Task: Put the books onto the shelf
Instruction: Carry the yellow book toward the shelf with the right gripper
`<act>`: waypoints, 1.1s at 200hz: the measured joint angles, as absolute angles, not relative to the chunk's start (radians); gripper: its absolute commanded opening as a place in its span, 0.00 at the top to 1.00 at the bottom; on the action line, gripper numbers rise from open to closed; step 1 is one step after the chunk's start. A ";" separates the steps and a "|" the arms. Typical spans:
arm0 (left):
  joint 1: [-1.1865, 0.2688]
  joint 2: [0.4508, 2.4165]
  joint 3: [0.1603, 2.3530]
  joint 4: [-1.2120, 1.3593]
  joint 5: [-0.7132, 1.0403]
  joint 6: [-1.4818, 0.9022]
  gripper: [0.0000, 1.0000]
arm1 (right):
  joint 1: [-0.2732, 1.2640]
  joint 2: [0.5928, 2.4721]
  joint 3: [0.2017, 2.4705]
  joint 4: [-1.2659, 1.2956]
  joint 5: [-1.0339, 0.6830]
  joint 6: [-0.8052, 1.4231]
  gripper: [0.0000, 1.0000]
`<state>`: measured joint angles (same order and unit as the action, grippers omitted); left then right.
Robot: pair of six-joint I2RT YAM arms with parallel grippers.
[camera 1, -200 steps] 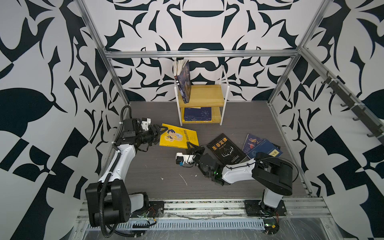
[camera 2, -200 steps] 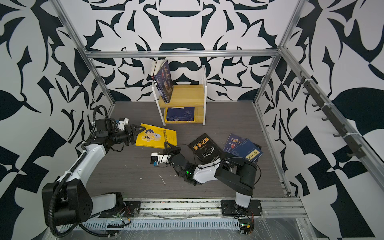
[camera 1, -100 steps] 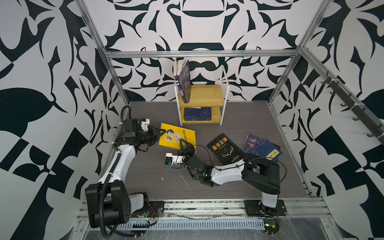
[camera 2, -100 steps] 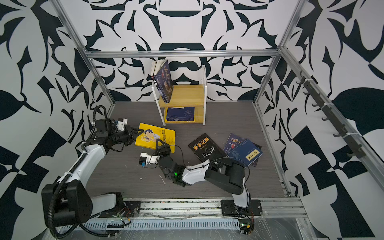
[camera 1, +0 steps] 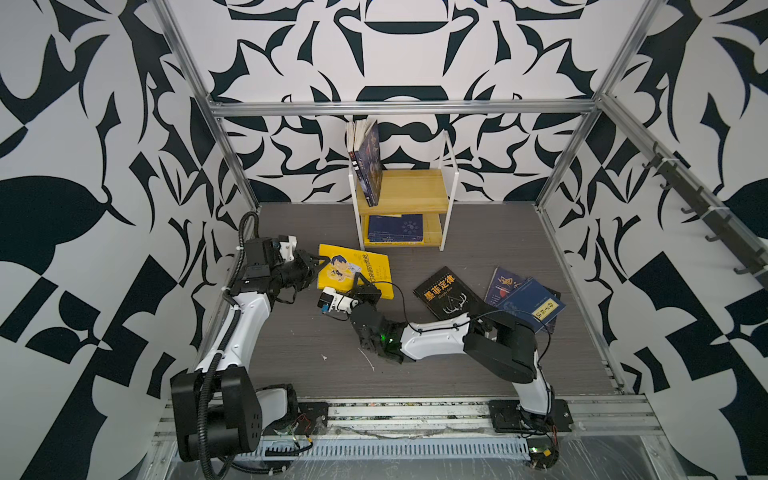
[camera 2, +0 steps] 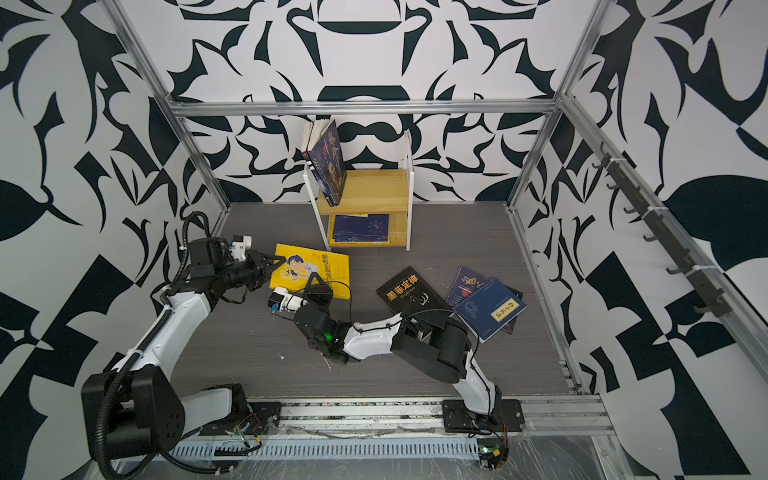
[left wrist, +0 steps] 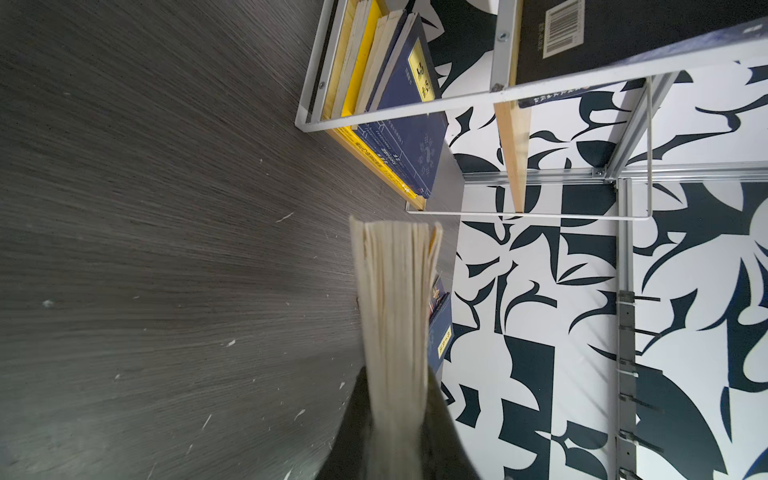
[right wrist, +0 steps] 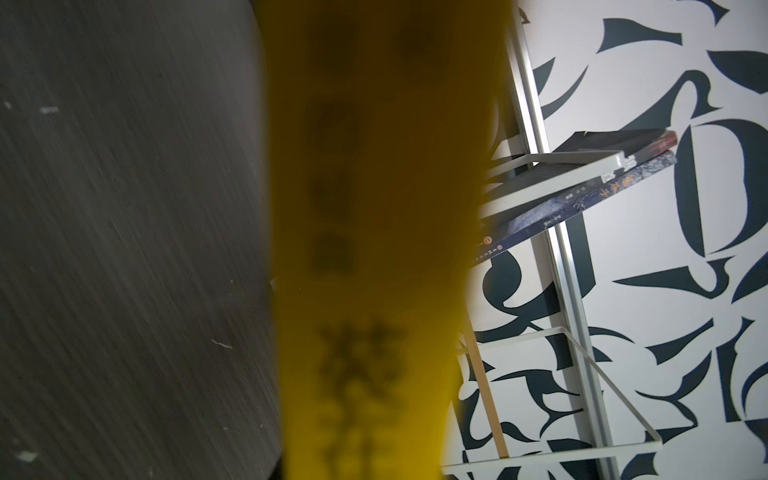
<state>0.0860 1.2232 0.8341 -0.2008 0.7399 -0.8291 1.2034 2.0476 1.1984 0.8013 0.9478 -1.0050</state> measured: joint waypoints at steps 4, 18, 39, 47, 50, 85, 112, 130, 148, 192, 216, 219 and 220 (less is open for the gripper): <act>0.086 1.223 0.831 -0.198 0.737 -0.829 0.64 | 1.201 2.045 1.199 0.790 0.945 -0.992 1.00; 0.097 1.218 0.820 -0.200 0.744 -0.828 0.39 | 1.199 2.025 1.200 0.723 0.941 -0.939 1.00; 0.123 1.202 0.817 -0.203 0.746 -0.807 0.17 | 1.185 1.984 1.181 0.642 0.932 -0.877 1.00; 0.133 1.195 0.819 -0.209 0.743 -0.794 0.14 | 1.182 1.957 1.163 0.612 0.920 -0.851 1.00; 0.135 1.192 0.820 -0.212 0.741 -0.790 0.11 | 1.180 1.946 1.156 0.603 0.916 -0.840 1.00; 0.151 1.183 0.914 -0.339 0.675 -0.630 0.00 | 1.169 1.807 1.113 0.455 0.878 -0.704 1.00; 0.151 1.177 1.029 -0.425 0.584 -0.445 0.01 | 1.166 1.672 1.095 0.352 0.845 -0.570 1.00; 0.150 1.153 1.043 -0.441 0.520 -0.345 0.01 | 1.156 1.576 1.095 0.271 0.799 -0.464 1.00; 0.144 1.118 1.033 -0.450 0.469 -0.269 0.00 | 1.122 1.478 1.104 0.183 0.732 -0.353 1.00; 0.097 0.933 0.871 -0.400 0.414 -0.131 0.00 | 0.991 1.375 1.245 0.015 0.580 -0.154 1.00; 0.096 0.851 0.789 -0.361 0.418 -0.082 0.00 | 0.914 1.365 1.296 0.005 0.543 -0.075 1.00; 0.098 0.845 0.781 -0.354 0.419 -0.077 0.00 | 0.903 1.365 1.299 0.010 0.540 -0.064 1.00; 0.098 0.843 0.779 -0.353 0.420 -0.076 0.00 | 0.900 1.365 1.300 0.010 0.538 -0.062 1.00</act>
<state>0.0982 0.8433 0.7792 -0.3527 0.4198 -0.0757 0.9005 1.3655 1.2999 0.0105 0.5385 -0.0616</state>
